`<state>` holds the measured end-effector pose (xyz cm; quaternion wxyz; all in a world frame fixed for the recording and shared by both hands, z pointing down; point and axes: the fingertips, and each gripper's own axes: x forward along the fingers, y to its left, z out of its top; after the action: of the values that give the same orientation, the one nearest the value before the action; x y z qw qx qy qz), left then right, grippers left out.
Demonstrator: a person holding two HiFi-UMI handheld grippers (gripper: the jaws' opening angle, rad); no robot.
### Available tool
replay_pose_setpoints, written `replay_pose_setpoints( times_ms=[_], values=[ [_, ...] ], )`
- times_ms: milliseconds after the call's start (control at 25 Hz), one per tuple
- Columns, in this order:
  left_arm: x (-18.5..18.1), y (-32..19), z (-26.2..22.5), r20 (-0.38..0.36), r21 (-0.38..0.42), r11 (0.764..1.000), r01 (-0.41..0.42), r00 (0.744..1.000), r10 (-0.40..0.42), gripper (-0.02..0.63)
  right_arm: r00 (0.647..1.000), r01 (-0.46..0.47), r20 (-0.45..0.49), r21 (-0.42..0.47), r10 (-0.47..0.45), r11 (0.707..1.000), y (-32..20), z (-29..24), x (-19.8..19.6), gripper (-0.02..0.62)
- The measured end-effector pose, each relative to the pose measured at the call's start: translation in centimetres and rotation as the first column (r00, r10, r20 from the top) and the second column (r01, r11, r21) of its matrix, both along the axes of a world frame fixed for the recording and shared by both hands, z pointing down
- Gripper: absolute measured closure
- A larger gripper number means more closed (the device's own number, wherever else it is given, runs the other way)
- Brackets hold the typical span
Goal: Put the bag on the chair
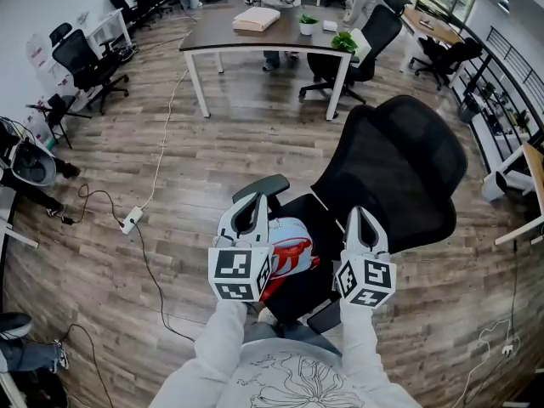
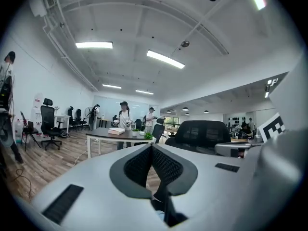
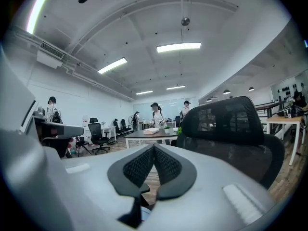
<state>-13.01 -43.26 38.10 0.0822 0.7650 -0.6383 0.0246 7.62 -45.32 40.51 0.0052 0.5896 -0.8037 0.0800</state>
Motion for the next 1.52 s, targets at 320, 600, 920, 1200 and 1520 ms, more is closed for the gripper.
replay_pose_setpoints(
  times_ms=[320, 600, 920, 1200, 1520],
  values=[
    [-1.7, 1.4, -2.0, 0.003, 0.044, 0.997, 0.069, 0.998, -0.07, 0.6, 1.0, 0.021, 0.003, 0.037, -0.022, 0.999, 0.5, -1.7, -0.5, 0.584],
    [-1.9, 2.2, -2.6, 0.006, 0.059, 0.995, 0.083, 0.996, -0.084, 0.6, 0.999, 0.036, -0.006, 0.055, -0.036, 0.998, 0.8, -2.4, -1.1, 0.584],
    [-1.4, 2.7, -3.0, 0.007, 0.071, 0.995, 0.076, 0.997, -0.077, 0.6, 0.999, 0.041, -0.007, 0.064, -0.04, 0.997, 1.2, -2.6, -0.7, 0.584],
    [-1.4, 2.9, -3.3, 0.012, 0.078, 0.994, 0.077, 0.997, -0.078, 0.6, 0.999, 0.045, -0.016, 0.071, -0.044, 0.997, 1.4, -2.9, -0.6, 0.584],
    [-1.2, 3.3, -3.2, 0.013, 0.077, 0.994, 0.073, 0.997, -0.074, 0.6, 0.999, 0.04, -0.014, 0.074, -0.039, 0.996, 1.8, -2.9, -0.5, 0.584]
  ],
)
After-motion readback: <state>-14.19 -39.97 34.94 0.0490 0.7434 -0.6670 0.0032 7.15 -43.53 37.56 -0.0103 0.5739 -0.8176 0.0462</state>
